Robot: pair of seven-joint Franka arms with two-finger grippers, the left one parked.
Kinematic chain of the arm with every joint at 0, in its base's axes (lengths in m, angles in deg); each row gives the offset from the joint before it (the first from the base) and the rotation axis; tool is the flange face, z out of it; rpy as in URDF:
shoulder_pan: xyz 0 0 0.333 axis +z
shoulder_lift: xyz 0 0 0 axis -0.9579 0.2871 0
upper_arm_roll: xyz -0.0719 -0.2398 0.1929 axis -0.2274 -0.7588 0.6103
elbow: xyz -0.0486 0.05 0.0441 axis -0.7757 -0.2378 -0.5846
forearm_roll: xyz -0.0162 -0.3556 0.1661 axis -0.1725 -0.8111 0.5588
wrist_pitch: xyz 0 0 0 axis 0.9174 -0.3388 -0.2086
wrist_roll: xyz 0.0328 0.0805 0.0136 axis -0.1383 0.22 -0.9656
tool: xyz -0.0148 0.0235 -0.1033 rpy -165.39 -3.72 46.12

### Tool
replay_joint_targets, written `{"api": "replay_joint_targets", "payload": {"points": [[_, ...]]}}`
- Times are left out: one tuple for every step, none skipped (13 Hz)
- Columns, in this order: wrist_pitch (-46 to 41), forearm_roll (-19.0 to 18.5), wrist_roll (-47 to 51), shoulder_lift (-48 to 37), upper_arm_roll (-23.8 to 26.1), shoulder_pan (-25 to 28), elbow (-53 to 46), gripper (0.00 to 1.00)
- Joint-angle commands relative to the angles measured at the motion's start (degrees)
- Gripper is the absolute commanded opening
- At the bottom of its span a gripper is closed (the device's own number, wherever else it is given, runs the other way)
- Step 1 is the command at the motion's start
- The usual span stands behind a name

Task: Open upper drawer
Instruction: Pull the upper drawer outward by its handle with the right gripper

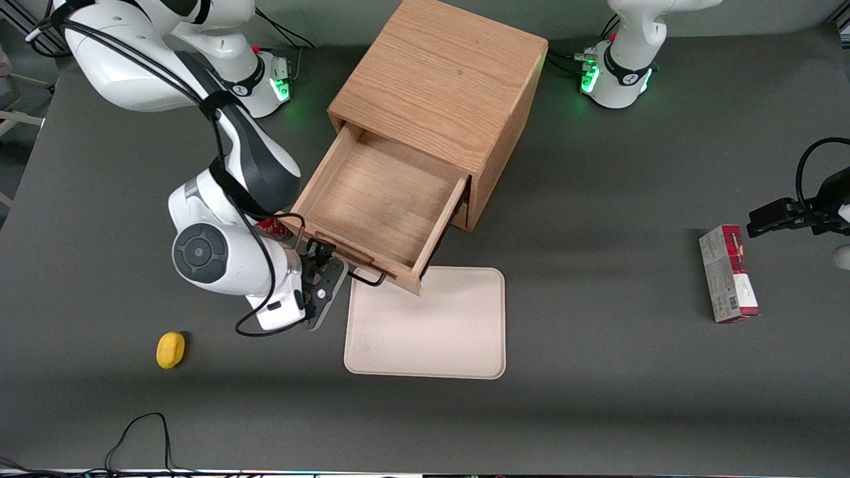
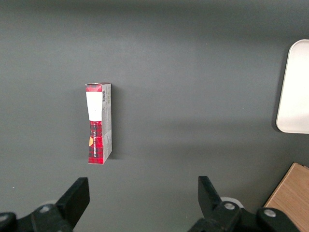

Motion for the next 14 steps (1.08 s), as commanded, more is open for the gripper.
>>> {"api": "replay_joint_targets", "payload": {"points": [[-1.2, -1.6, -0.8, 1.7, -0.1, 0.6, -4.2, 1.00], [-1.1, -1.6, -0.7, 1.7, -0.3, 0.6, -5.0, 1.00], [-1.2, -1.6, -0.7, 1.6, -1.0, 0.6, -6.6, 1.00], [-1.2, -1.6, -0.6, 0.9, -2.0, 0.7, -7.7, 1.00], [-1.5, -1.6, -0.6, 0.2, -2.2, 0.7, -8.6, 1.00], [-2.0, -1.5, -0.3, -2.0, -2.3, 0.7, -8.9, 1.00], [-2.2, -1.1, -0.1, -5.1, -2.9, 0.7, -8.6, 1.00], [-3.5, -0.3, 0.5, -7.6, -5.0, 0.4, -8.0, 1.00], [-6.2, 2.7, 2.2, -10.0, -7.4, 0.0, -7.5, 1.00], [-9.1, 6.5, 4.0, -13.1, -11.4, -0.1, -6.6, 1.00], [-12.0, 10.2, 5.2, -16.3, -15.5, 0.0, -4.1, 1.00], [-13.2, 13.7, 6.8, -20.2, -18.8, 0.0, -0.3, 1.00], [-14.2, 15.4, 11.7, -24.4, -22.3, 0.0, 4.6, 1.00], [-15.1, 15.7, 17.9, -29.4, -24.2, 0.0, 10.5, 1.00]]}}
